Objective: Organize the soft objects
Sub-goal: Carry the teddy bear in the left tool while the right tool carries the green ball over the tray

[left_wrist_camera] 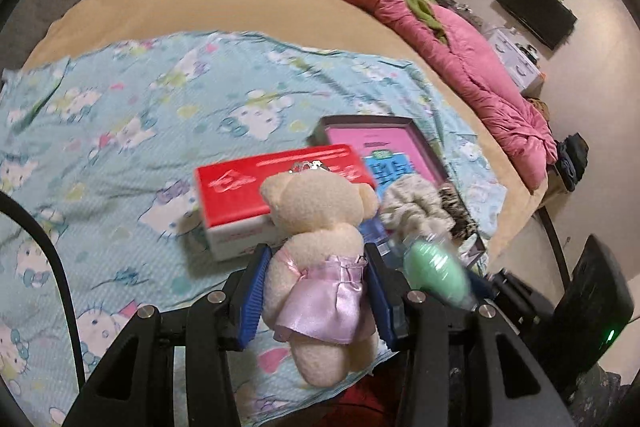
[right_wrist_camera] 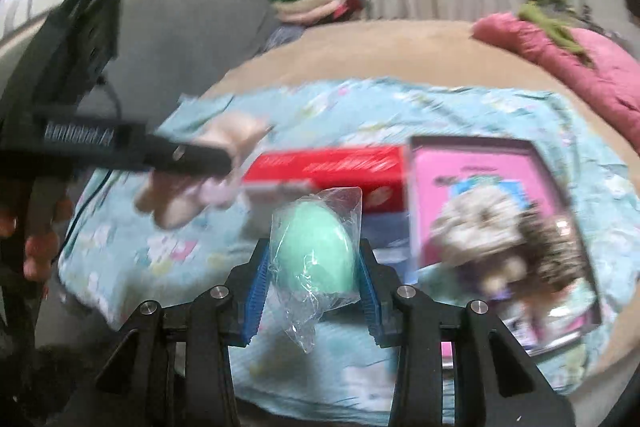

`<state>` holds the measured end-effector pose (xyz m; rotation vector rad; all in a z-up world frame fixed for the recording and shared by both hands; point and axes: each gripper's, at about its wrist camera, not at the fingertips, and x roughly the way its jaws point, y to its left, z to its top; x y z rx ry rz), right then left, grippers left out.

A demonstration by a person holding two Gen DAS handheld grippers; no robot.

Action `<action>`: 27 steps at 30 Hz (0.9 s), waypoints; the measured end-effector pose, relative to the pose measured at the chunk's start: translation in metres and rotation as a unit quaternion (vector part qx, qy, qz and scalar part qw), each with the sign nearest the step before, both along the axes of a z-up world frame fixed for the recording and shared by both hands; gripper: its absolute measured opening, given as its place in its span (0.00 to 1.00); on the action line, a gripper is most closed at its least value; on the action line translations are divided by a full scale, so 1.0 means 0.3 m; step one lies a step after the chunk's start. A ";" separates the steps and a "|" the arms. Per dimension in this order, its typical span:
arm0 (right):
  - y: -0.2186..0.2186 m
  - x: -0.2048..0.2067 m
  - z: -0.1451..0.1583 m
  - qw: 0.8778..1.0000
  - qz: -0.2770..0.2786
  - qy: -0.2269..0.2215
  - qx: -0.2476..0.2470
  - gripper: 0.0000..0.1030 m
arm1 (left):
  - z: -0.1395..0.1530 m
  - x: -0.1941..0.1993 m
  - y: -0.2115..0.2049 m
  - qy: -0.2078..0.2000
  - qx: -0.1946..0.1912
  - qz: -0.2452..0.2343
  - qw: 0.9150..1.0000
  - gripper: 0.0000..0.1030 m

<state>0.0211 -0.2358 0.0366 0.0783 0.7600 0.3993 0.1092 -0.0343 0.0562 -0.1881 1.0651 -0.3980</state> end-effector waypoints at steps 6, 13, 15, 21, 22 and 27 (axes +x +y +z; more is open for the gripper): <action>-0.206 0.055 0.058 0.997 -0.076 -0.011 0.030 0.41 | 0.034 -0.001 -0.157 -0.013 0.003 -0.034 0.999 0.45; -0.378 0.046 0.052 0.989 -0.138 -0.022 0.043 0.41 | 0.039 -0.011 -0.366 -0.025 0.022 -0.077 0.996 0.45; -0.413 0.044 0.045 0.987 -0.152 -0.023 0.045 0.41 | 0.033 -0.019 -0.424 -0.027 0.030 -0.090 0.995 0.45; -0.479 0.042 0.017 0.983 -0.175 -0.020 0.055 0.41 | -0.020 -0.033 -0.546 -0.023 0.052 -0.118 0.991 0.45; -0.485 0.040 0.011 0.982 -0.178 -0.019 0.054 0.41 | -0.033 -0.036 -0.564 -0.021 0.058 -0.123 0.990 0.45; -0.528 0.038 -0.024 0.979 -0.193 -0.009 0.063 0.41 | -0.092 -0.046 -0.625 -0.008 0.070 -0.139 0.988 0.45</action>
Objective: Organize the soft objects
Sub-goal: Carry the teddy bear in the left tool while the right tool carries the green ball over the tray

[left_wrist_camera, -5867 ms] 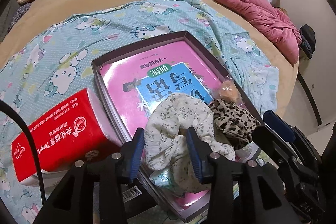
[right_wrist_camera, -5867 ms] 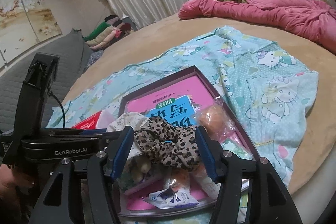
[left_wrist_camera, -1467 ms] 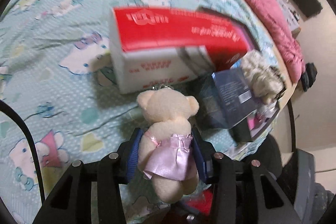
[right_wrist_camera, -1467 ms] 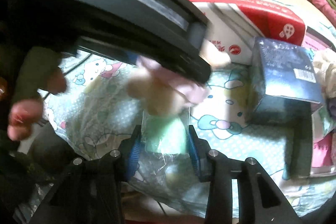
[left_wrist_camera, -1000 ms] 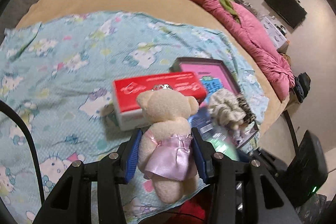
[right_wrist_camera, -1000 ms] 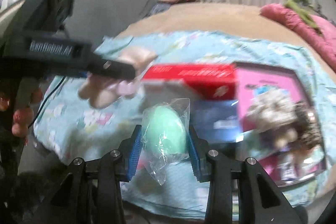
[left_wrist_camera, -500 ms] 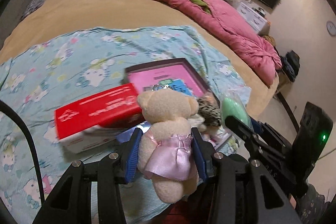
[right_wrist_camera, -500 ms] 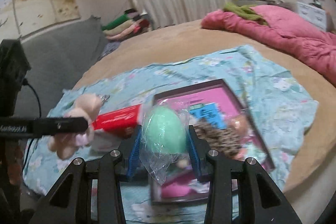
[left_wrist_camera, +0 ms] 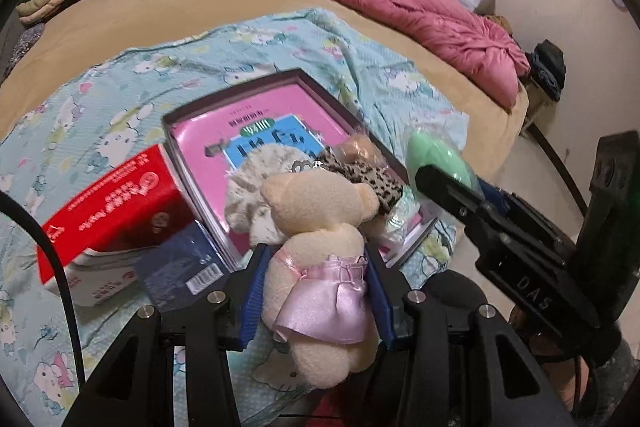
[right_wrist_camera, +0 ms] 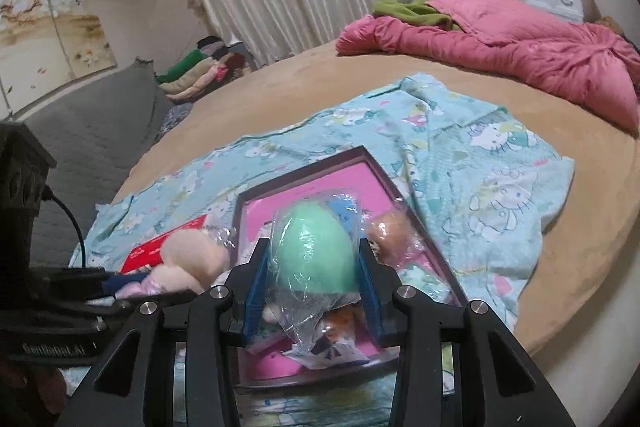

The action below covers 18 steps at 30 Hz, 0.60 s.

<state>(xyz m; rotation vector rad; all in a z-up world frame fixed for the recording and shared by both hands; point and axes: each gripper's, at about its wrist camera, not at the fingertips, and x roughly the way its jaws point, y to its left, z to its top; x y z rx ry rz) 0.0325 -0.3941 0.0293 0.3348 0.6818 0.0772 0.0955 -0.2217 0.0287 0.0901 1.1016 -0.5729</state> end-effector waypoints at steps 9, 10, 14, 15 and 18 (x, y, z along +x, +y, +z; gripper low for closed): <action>-0.040 0.011 -0.048 1.000 -0.018 0.015 0.004 0.41 | -0.079 0.015 -0.062 0.010 0.023 -0.013 1.000 0.45; -0.043 0.013 -0.052 1.000 -0.020 0.016 0.004 0.41 | -0.088 0.018 -0.065 0.012 0.025 -0.014 1.000 0.45; -0.055 0.022 -0.069 0.999 -0.025 0.022 -0.001 0.41 | -0.113 0.030 -0.070 0.019 0.028 -0.016 0.999 0.45; -0.058 0.024 -0.074 0.999 -0.026 0.023 -0.001 0.41 | -0.119 0.031 -0.071 0.020 0.029 -0.016 0.999 0.45; -0.069 0.032 -0.087 0.999 -0.030 0.027 -0.001 0.41 | -0.138 0.039 -0.073 0.024 0.032 -0.017 0.999 0.45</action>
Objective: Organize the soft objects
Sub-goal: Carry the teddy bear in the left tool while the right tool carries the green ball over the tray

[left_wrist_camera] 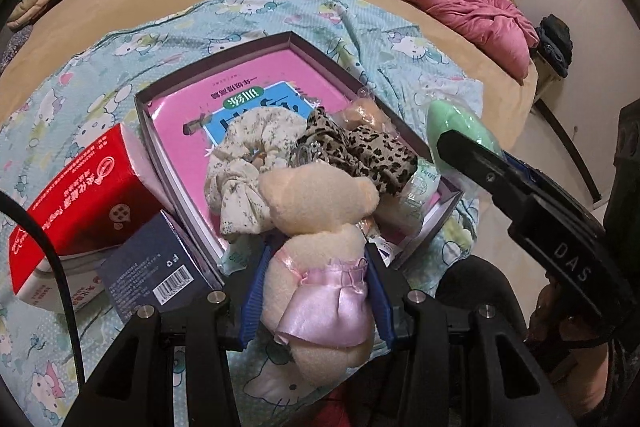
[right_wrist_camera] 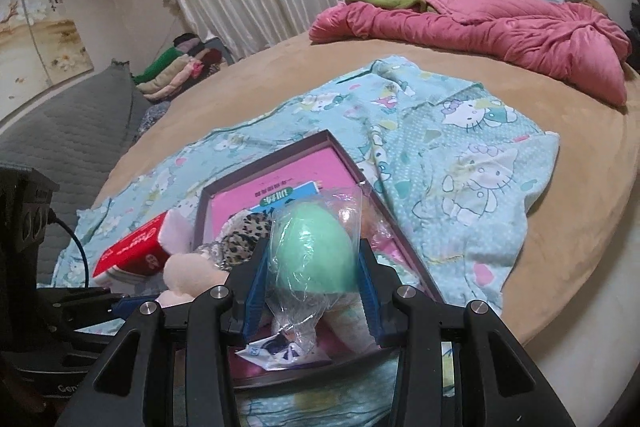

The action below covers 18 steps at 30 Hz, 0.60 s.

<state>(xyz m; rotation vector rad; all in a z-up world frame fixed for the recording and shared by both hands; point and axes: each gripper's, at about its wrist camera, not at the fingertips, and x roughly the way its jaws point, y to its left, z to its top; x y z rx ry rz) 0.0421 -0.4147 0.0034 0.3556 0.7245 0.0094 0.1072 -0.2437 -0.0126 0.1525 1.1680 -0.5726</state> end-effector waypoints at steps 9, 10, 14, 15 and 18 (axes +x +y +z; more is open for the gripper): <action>-0.031 0.016 -0.027 1.000 -0.016 0.011 0.004 0.41 | -0.057 0.015 -0.013 0.019 0.007 -0.008 1.000 0.45; -0.035 0.017 -0.029 1.000 -0.017 0.011 0.006 0.41 | -0.062 0.015 -0.015 0.020 0.006 -0.010 1.000 0.45; -0.039 0.032 -0.033 1.000 -0.019 0.014 0.004 0.41 | -0.082 0.019 -0.020 0.025 0.007 -0.013 1.000 0.45; -0.037 0.036 -0.033 1.000 -0.020 0.014 0.003 0.41 | -0.087 0.021 -0.020 0.027 0.007 -0.013 1.000 0.45; -0.030 0.050 -0.039 1.000 -0.019 0.015 -0.001 0.41 | -0.104 0.027 -0.020 0.031 0.008 -0.012 0.999 0.45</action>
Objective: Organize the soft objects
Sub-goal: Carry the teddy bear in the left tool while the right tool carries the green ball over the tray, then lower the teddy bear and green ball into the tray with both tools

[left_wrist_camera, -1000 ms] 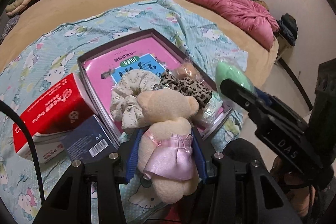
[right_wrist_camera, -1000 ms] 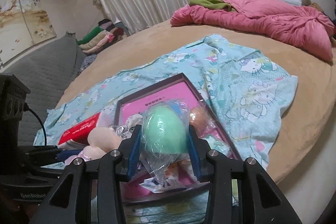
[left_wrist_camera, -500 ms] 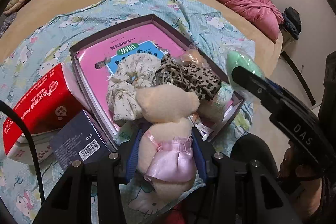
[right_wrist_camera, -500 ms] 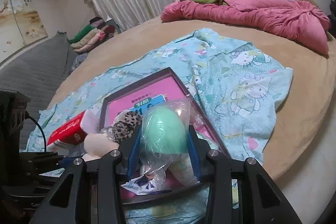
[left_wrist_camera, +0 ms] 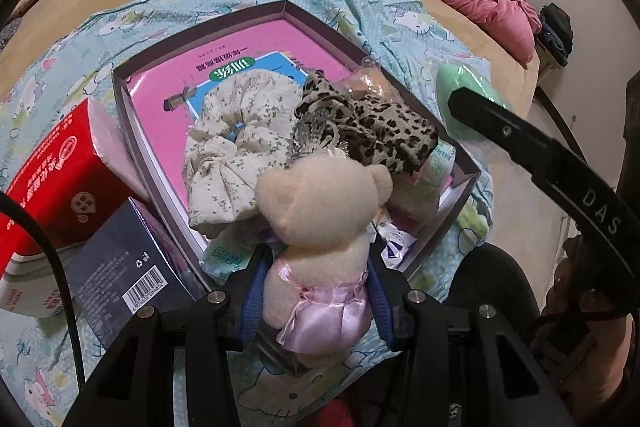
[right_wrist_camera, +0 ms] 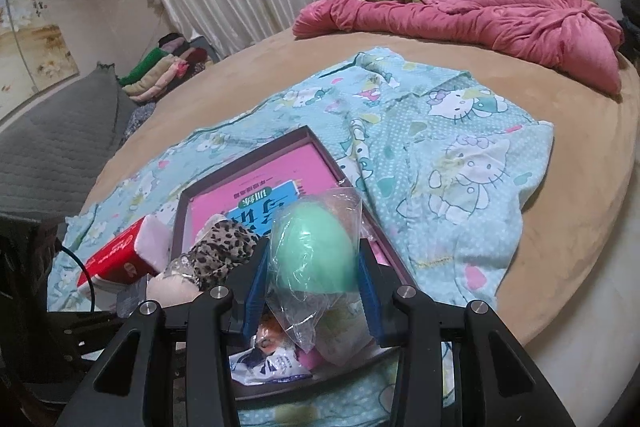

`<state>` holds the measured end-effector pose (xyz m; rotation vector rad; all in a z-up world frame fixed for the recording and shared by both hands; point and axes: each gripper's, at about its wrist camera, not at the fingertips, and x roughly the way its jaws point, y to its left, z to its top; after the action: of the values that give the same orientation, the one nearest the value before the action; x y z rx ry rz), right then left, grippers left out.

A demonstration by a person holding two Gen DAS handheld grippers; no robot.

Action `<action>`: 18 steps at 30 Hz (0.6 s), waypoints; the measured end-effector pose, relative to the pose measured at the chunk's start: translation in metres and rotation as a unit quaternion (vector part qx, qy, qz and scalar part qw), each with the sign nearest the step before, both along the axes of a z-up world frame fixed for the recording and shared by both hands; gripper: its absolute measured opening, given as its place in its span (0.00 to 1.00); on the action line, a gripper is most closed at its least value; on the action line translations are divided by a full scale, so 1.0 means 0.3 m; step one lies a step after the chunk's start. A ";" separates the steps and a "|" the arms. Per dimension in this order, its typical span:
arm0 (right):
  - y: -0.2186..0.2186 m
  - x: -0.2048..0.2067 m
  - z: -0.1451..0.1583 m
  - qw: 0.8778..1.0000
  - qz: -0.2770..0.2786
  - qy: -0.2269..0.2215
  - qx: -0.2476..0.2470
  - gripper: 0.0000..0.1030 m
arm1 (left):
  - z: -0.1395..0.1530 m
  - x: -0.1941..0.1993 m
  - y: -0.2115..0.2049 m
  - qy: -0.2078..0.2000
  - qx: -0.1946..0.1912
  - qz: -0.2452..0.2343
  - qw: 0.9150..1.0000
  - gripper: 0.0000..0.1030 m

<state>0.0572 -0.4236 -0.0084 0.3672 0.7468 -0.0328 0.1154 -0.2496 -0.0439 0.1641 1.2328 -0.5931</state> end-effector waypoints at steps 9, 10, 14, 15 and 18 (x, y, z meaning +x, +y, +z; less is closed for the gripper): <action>0.020 0.055 -0.017 1.000 0.005 0.004 -0.004 0.41 | -0.028 0.013 0.010 0.004 -0.001 0.004 1.000 0.45; 0.026 0.068 -0.016 1.000 0.008 0.003 -0.006 0.41 | -0.029 0.014 0.010 0.004 -0.001 0.004 1.000 0.45; 0.050 0.115 -0.014 1.000 0.022 0.000 -0.005 0.41 | -0.031 0.016 0.012 0.002 -0.001 0.004 1.000 0.45; 0.059 0.125 -0.014 1.000 0.028 -0.001 -0.004 0.41 | -0.031 0.017 0.014 0.002 -0.003 0.005 1.000 0.45; 0.094 0.156 -0.027 0.999 0.048 0.004 -0.005 0.41 | -0.032 0.020 0.020 0.000 -0.003 0.009 1.000 0.45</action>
<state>0.1039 -0.3954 -0.0165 0.3214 0.7705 0.0533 0.1215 -0.2435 -0.0534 0.1483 1.2315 -0.5813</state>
